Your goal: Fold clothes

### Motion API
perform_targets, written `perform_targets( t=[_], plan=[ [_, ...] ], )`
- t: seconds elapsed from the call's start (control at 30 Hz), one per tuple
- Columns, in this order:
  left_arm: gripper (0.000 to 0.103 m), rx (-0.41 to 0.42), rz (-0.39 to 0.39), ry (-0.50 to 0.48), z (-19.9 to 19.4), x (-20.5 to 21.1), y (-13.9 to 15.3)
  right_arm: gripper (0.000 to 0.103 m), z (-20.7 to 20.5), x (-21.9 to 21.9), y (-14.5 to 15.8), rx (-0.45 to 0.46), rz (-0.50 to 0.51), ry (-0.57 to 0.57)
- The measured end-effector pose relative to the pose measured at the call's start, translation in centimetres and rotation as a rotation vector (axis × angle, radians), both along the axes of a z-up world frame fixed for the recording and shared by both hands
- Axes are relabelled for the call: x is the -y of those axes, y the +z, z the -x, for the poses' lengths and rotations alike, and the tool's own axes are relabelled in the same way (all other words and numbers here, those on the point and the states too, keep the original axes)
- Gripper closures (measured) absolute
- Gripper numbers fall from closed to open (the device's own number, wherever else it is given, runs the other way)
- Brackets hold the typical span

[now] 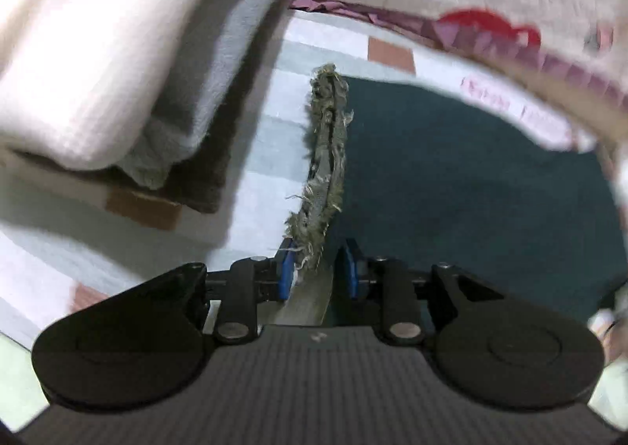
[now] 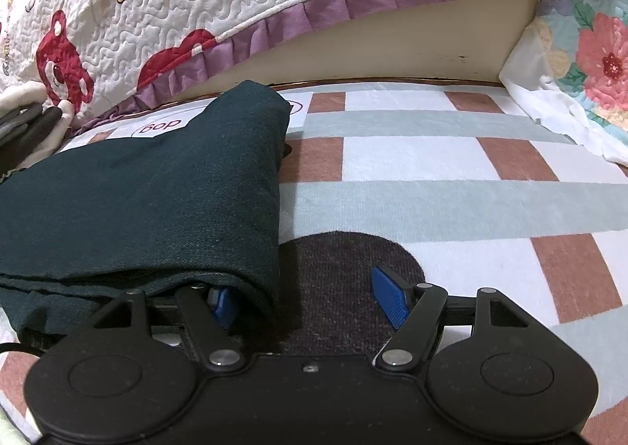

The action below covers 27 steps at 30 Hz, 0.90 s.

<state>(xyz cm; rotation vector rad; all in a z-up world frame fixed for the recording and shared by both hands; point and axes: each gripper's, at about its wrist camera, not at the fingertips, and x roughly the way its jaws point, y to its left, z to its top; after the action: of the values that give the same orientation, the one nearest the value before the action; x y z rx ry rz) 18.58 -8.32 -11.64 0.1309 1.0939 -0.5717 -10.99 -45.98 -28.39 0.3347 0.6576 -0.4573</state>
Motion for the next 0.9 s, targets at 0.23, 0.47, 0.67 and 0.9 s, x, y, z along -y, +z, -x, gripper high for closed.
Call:
perform_targets(
  t=[0.23, 0.47, 0.67, 0.9],
  plan=[
    [0.082, 0.145, -0.031, -0.057, 2.0, 1.7, 2.8, 0.029, -0.1, -0.2, 0.1, -0.006, 0.002, -0.010],
    [0.059, 0.292, 0.056, -0.169, 5.1, 6.8, 7.8, 0.028, -0.6, -0.4, 0.2, -0.018, -0.002, -0.012],
    [0.059, 0.206, 0.069, -0.287, 6.6, 18.1, 4.5, 0.029, -0.3, -0.7, 1.0, -0.011, 0.050, -0.001],
    [0.058, 0.100, -0.037, -0.475, 10.8, 20.9, -1.5, 0.030, 0.7, -1.3, 2.2, 0.008, 0.159, -0.015]
  ],
)
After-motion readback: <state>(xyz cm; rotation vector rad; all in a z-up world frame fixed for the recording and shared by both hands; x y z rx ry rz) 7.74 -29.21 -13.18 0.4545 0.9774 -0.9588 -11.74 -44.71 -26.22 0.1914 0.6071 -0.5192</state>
